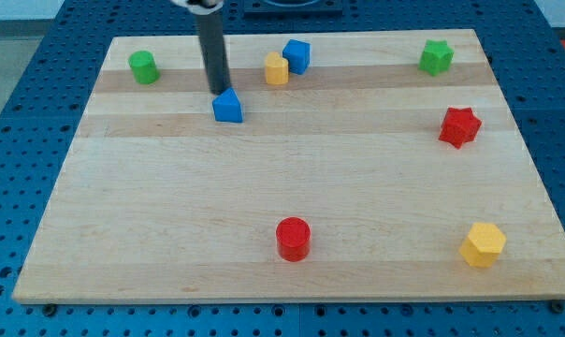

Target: Push the triangle into the heart

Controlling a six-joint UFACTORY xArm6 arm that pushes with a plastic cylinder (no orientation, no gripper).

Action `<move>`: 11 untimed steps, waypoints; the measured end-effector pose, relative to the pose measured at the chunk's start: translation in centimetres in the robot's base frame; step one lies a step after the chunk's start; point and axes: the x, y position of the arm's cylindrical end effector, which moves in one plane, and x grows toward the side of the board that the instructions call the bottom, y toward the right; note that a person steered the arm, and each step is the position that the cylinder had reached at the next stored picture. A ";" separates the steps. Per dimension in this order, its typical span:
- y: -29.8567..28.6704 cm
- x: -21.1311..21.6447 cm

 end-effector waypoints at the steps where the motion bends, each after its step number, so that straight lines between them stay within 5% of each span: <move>1: -4.3 3.6; 2: -4.2 10.6; 3: 1.0 8.4; 7: 5.7 0.6; 9: 6.5 0.7; 11: 12.4 12.6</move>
